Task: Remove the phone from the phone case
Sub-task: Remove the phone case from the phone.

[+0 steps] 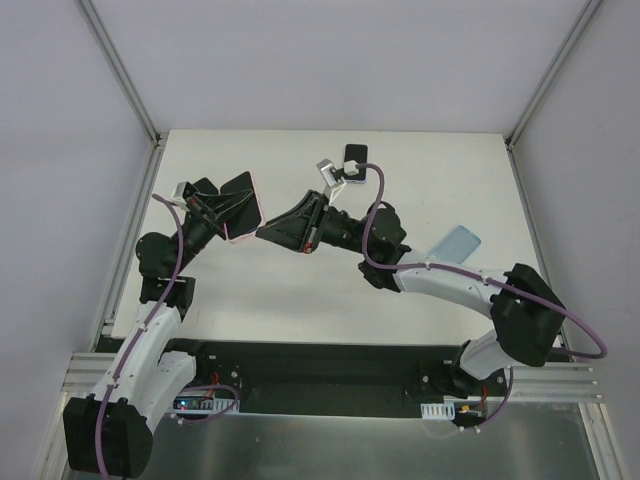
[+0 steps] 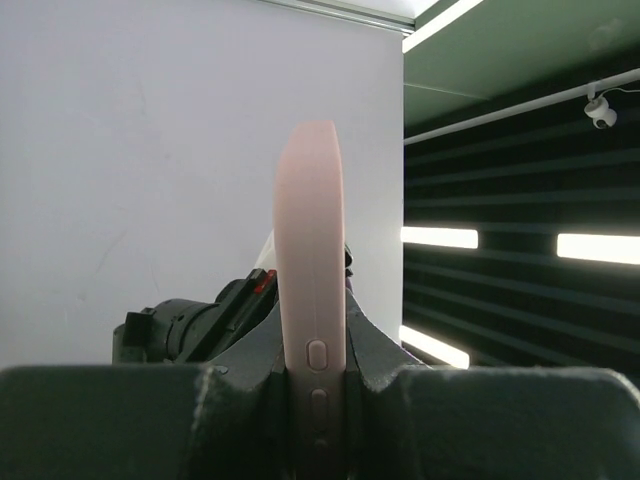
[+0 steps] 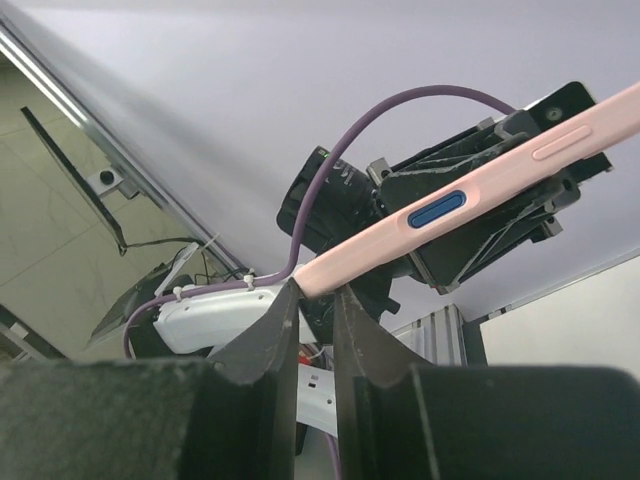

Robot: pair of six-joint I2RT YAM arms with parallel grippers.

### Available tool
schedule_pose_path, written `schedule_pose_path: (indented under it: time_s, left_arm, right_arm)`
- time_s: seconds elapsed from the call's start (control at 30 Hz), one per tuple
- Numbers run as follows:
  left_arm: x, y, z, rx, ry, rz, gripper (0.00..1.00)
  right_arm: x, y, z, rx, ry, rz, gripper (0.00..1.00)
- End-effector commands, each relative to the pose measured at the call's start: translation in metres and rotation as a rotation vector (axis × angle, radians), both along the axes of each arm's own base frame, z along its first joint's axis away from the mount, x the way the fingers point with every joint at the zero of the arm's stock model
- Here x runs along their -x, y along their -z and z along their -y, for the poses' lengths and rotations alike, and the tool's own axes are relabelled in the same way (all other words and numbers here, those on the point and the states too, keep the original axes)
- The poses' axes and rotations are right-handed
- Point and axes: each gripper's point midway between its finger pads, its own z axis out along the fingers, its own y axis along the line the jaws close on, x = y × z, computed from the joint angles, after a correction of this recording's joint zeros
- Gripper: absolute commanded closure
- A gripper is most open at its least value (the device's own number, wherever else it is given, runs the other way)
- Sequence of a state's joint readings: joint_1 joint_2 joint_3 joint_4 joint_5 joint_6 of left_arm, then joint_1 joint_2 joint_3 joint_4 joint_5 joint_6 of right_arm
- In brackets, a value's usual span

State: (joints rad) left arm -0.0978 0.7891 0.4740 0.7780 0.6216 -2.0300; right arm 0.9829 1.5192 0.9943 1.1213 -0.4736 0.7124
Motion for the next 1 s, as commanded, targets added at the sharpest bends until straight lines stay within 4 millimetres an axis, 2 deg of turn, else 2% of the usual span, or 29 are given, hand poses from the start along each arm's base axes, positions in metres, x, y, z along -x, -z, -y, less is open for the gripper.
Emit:
schedule_pose_path:
  time_s: [0.0, 0.33, 0.47, 0.53, 0.57, 0.6, 0.67, 0.77, 0.83, 0.87, 0.9, 0.93, 0.97]
  left_arm:
    - [0.005, 0.02, 0.012, -0.045, 0.064, -0.04, 1.0]
    - [0.008, 0.015, 0.011, -0.039, 0.062, -0.021, 1.0]
    - [0.006, 0.012, 0.011, -0.06, 0.053, 0.003, 1.0]
    - [0.005, 0.007, 0.013, -0.078, 0.053, 0.028, 1.0]
    - [0.004, 0.007, 0.013, -0.086, 0.053, 0.03, 1.0]
    - [0.004, 0.007, 0.013, -0.092, 0.052, 0.029, 1.0]
    - [0.002, 0.007, 0.014, -0.103, 0.05, 0.037, 1.0]
    - [0.0, 0.007, 0.013, -0.117, 0.044, 0.045, 1.0]
    - [0.0, 0.006, 0.013, -0.124, 0.042, 0.053, 1.0]
    - [-0.001, 0.006, 0.013, -0.127, 0.041, 0.053, 1.0]
    - [-0.001, 0.006, 0.014, -0.131, 0.045, 0.057, 1.0]
    - [-0.001, 0.003, 0.013, -0.14, 0.038, 0.069, 1.0]
    - [-0.002, 0.003, 0.014, -0.148, 0.039, 0.075, 1.0]
  right_arm:
    - [0.052, -0.085, 0.025, -0.291, -0.138, 0.241, 0.99]
    - [0.038, -0.082, 0.023, -0.32, -0.127, 0.17, 0.99]
    - [0.016, -0.061, 0.021, -0.237, -0.083, 0.06, 0.99]
    - [0.006, -0.047, 0.024, -0.207, -0.054, -0.004, 0.72]
    - [0.001, -0.043, 0.028, -0.201, -0.043, -0.034, 0.65]
    - [-0.001, -0.044, 0.032, -0.206, -0.031, -0.046, 0.55]
    - [-0.009, -0.029, 0.032, -0.162, 0.008, -0.095, 0.44]
    - [-0.008, -0.029, 0.037, -0.117, 0.046, -0.093, 0.38]
    - [-0.011, -0.025, 0.037, -0.083, 0.075, -0.1, 0.38]
    - [-0.01, -0.029, 0.04, -0.079, 0.084, -0.099, 0.38]
    - [-0.013, -0.027, 0.039, -0.059, 0.099, -0.105, 0.39]
    - [-0.016, -0.016, 0.035, 0.0, 0.109, -0.142, 0.39]
    - [-0.016, -0.019, 0.035, 0.016, 0.115, -0.155, 0.41]
